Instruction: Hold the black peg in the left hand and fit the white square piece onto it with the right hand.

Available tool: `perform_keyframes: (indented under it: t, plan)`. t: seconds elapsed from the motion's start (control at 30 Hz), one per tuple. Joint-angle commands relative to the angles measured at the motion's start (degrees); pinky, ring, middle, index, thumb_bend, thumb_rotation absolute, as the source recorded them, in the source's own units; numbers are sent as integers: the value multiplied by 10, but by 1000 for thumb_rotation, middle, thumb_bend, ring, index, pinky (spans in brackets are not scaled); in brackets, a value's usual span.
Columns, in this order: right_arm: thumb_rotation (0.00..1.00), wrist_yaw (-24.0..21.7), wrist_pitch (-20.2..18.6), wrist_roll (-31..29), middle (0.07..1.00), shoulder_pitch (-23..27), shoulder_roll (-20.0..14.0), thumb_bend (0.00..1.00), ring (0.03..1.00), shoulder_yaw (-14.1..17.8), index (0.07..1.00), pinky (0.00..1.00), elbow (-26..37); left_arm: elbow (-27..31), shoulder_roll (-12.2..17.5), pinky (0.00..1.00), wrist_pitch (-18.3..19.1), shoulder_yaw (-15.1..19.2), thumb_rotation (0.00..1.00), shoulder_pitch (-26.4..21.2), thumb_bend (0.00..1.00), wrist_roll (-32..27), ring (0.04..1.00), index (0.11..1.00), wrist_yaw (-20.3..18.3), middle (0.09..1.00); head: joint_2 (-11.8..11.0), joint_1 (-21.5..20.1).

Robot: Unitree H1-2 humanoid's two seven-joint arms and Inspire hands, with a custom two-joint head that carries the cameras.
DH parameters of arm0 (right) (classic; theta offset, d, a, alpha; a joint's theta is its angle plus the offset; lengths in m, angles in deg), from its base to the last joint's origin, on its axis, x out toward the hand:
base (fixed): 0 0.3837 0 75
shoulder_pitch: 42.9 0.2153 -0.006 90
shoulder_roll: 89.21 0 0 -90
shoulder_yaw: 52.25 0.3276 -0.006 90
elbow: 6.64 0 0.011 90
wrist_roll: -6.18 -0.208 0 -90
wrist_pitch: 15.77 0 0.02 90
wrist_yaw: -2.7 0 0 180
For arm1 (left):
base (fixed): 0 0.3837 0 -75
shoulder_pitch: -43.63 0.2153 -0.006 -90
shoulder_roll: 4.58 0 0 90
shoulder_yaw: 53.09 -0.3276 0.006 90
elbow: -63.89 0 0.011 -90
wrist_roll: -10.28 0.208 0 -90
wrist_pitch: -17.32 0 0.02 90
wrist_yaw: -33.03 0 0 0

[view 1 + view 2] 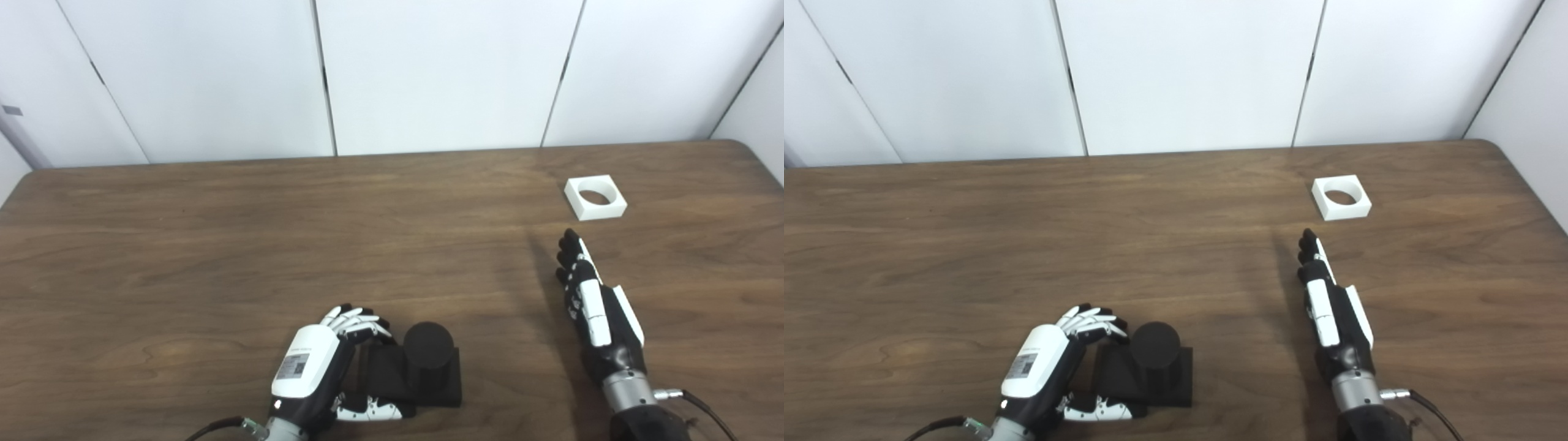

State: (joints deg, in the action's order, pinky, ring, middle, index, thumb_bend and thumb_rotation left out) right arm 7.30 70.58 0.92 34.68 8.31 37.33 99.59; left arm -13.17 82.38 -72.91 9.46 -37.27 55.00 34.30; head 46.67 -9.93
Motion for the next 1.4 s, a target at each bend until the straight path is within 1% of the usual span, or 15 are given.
perform_keyframes:
  t: [0.0, 0.63, 0.7, 0.73, 0.77, 0.8, 0.87, 0.93, 0.97, 1.07, 1.1, 1.13, 1.2, 1.23, 1.37]
  plan:
    - [1000, 0, 20, 0, 1000, 1, 35, 572, 1000, -3, 1000, 1000, 18, -1, 4, 926, 12, -13, 46, 15, 515, 1, 831, 487, -47, 759, 2, -2]
    - [1000, 9, 1, 3, 1000, 2, 36, 616, 1000, -8, 1000, 1000, 25, -9, 0, 931, 18, -3, 46, 12, 515, 7, 845, 487, -43, 778, 4, -2]
    - [1000, 8, -7, 3, 1000, 3, 32, 632, 1000, -5, 1000, 1000, 32, -10, 0, 923, 15, -2, 46, 11, 515, 5, 842, 487, -42, 775, 1, -16]
    - [978, 10, -14, 7, 1000, 5, 28, 633, 1000, -4, 1000, 1000, 39, -11, 0, 919, 15, -1, 45, 11, 515, 3, 839, 486, -41, 772, 0, -20]
    - [922, 11, -20, 14, 1000, 8, 24, 642, 1000, -2, 1000, 1000, 47, -11, 1, 913, 14, 0, 45, 11, 515, 1, 836, 486, -41, 770, 0, -24]
    - [873, 11, -30, 27, 1000, 12, 15, 646, 1000, -1, 1000, 1000, 59, -11, 2, 911, 13, 1, 45, 11, 516, -1, 835, 486, -42, 770, 0, -26]
    - [700, 13, -54, 62, 997, 21, 1, 668, 1000, 2, 1000, 1000, 82, -12, 5, 911, 8, 3, 44, 10, 516, -2, 834, 486, -41, 768, -1, -31]
    - [623, 8, -94, 104, 990, 40, -24, 696, 1000, 9, 1000, 1000, 109, -15, 7, 912, 3, 6, 44, 9, 516, -2, 833, 486, -39, 768, -2, -37]
    - [527, 2, -107, 115, 992, 48, -34, 717, 1000, 13, 1000, 1000, 117, -16, 7, 911, 1, 7, 44, 8, 516, -2, 831, 486, -38, 766, -3, -40]
    - [404, -31, -156, 128, 999, 91, -83, 776, 1000, 30, 1000, 1000, 129, -21, 7, 905, -3, 11, 44, 5, 516, -4, 833, 486, -37, 766, -3, -40]
    - [390, -47, -184, 150, 1000, 111, -113, 784, 1000, 30, 1000, 1000, 133, -23, 6, 905, -5, 12, 44, 5, 516, -4, 834, 486, -36, 766, -5, -57]
    - [400, -62, -200, 167, 997, 129, -140, 827, 1000, 29, 1000, 1000, 133, -25, 5, 904, -5, 13, 44, 4, 516, -5, 834, 486, -36, 766, -5, -60]
    - [379, -87, -222, 194, 995, 159, -178, 854, 1000, 28, 1000, 1000, 131, -27, 4, 898, -7, 14, 44, 3, 516, -5, 834, 486, -36, 765, -6, -65]
    - [367, -100, -227, 206, 990, 175, -192, 872, 996, 28, 1000, 989, 126, -28, 3, 901, -9, 15, 44, 3, 516, -5, 833, 486, -35, 765, -8, -79]
    - [276, -165, -233, 273, 998, 225, -232, 896, 1000, 22, 997, 986, 100, -33, 3, 903, -16, 18, 43, 0, 516, -5, 829, 486, -36, 762, -10, -86]
